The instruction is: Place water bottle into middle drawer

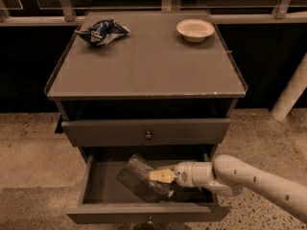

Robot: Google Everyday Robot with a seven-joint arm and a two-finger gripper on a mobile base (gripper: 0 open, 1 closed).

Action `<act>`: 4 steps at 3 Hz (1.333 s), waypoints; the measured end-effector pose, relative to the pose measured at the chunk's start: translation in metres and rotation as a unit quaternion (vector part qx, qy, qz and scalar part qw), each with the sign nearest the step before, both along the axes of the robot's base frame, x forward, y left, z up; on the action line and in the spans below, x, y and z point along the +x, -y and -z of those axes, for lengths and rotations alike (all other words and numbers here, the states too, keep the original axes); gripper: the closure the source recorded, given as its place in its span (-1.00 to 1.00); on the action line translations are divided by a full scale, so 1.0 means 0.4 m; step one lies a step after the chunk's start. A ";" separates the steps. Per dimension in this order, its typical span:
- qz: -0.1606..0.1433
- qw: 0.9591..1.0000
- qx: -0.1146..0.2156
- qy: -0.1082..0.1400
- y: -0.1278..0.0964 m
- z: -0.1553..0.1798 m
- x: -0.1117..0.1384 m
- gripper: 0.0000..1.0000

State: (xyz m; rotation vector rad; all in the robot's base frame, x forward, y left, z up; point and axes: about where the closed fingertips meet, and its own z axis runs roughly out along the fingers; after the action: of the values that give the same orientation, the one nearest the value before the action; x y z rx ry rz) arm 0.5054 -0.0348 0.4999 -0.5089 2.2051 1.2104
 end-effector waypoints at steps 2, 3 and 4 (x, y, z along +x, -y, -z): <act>0.051 0.998 -0.009 -0.047 0.091 0.104 0.065 1.00; 0.078 0.993 0.001 -0.085 0.125 0.177 0.099 1.00; 0.080 0.993 0.002 -0.087 0.129 0.183 0.102 0.64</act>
Offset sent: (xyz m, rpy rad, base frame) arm 0.0459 -0.0712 -0.0727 -0.0292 0.1606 -0.1861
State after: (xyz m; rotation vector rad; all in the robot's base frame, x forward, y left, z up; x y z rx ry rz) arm 0.5463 -0.0865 0.4266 -0.2270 2.3385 1.2117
